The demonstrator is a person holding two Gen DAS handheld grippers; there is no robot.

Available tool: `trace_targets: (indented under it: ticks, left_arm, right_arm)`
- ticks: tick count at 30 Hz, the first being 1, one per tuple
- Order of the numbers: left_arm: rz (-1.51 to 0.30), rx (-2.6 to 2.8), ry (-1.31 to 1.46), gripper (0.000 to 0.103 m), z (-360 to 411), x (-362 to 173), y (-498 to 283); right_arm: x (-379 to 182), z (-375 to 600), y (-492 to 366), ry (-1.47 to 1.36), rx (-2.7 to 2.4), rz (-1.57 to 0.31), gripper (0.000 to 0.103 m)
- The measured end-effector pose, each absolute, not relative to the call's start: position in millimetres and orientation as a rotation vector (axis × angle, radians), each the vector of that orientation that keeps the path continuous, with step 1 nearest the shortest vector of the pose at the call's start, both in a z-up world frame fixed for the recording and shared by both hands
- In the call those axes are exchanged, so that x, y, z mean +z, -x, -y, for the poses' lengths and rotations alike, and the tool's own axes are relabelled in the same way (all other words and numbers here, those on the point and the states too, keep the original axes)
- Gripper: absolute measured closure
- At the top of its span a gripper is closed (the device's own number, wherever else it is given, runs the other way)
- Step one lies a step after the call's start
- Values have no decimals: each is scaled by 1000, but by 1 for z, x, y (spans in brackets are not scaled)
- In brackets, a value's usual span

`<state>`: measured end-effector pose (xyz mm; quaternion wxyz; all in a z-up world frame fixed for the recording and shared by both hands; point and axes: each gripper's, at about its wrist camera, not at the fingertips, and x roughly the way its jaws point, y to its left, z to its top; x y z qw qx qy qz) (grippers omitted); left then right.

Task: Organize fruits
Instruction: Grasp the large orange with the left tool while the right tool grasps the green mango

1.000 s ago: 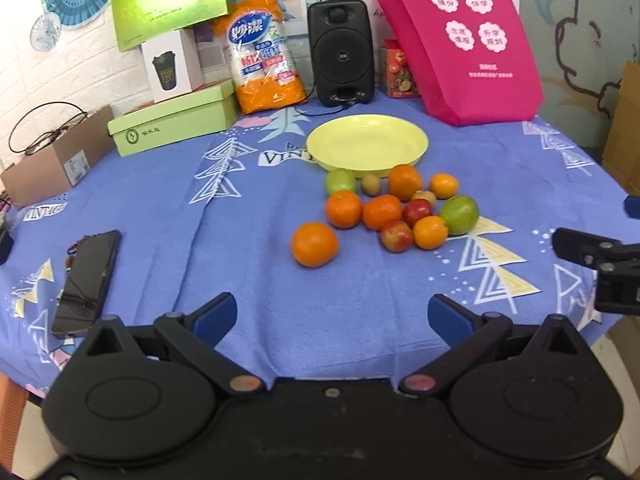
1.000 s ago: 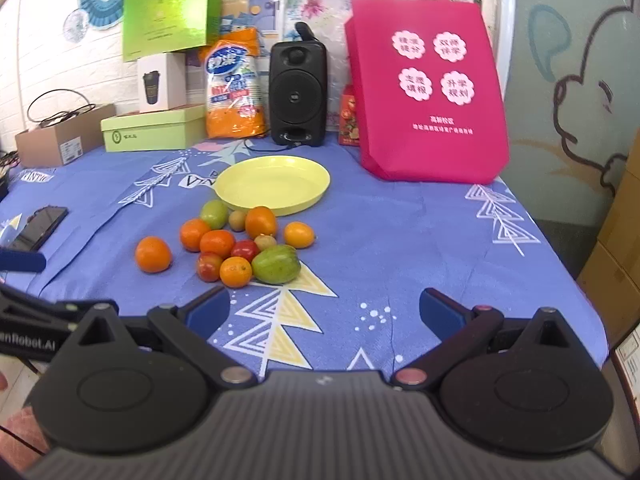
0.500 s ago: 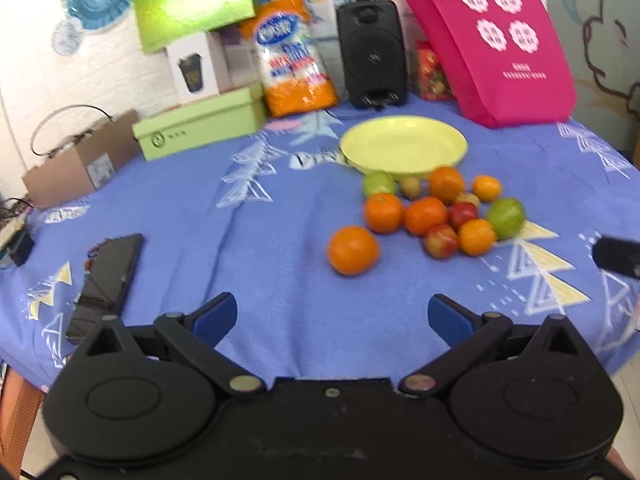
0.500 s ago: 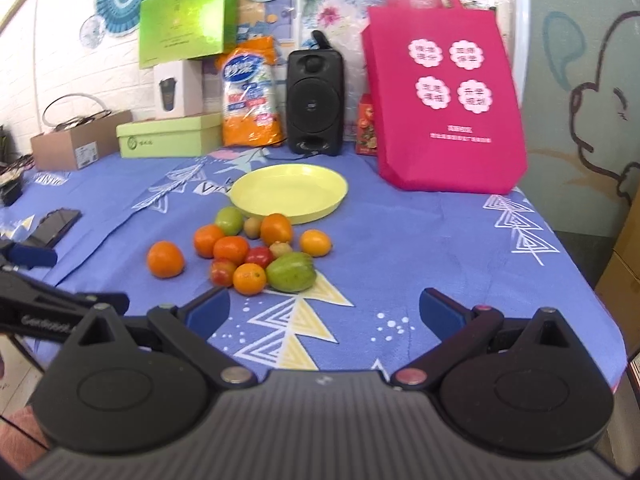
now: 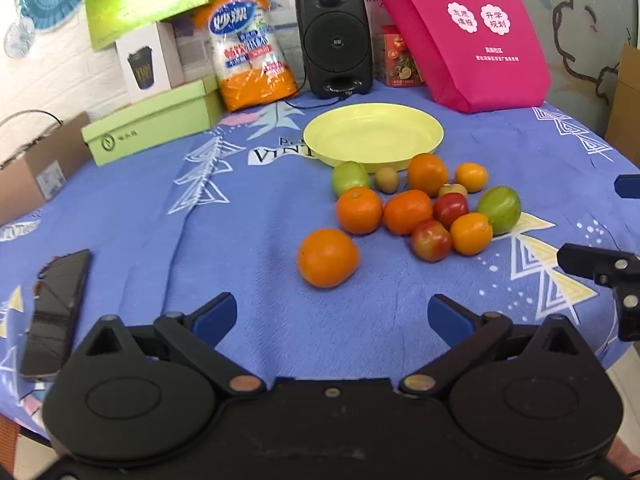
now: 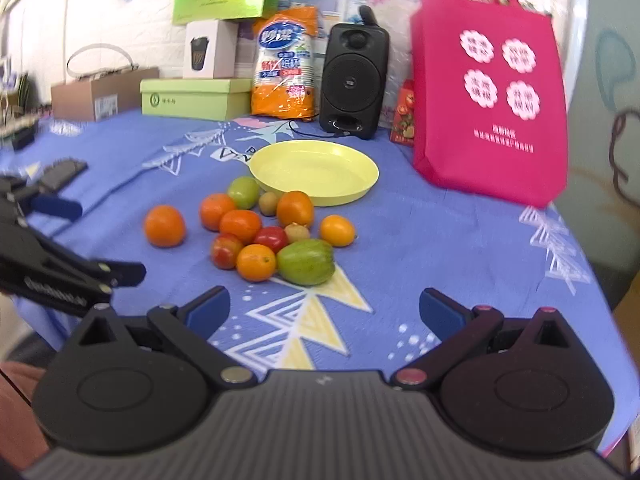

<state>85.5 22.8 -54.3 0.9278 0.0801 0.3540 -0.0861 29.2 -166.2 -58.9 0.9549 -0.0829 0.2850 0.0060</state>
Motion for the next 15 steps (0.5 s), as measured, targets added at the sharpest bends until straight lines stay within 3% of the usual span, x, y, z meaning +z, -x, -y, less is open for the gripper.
trace_targets:
  ticks: [3, 7, 10, 15]
  left_arm:
    - [-729, -193, -131, 2, -29, -59, -100]
    - [-754, -220, -110, 16, -35, -67, -120]
    - [-790, -236, -76, 26, -39, -77, -137]
    - [-790, -255, -43, 29, -42, -88, -156]
  right_arm:
    - [-64, 171, -41, 189, 47, -590, 17]
    - [-74, 171, -60, 221, 65, -619, 19]
    - [-79, 172, -73, 213, 85, -635, 28]
    - [-86, 172, -91, 217, 83, -664, 29]
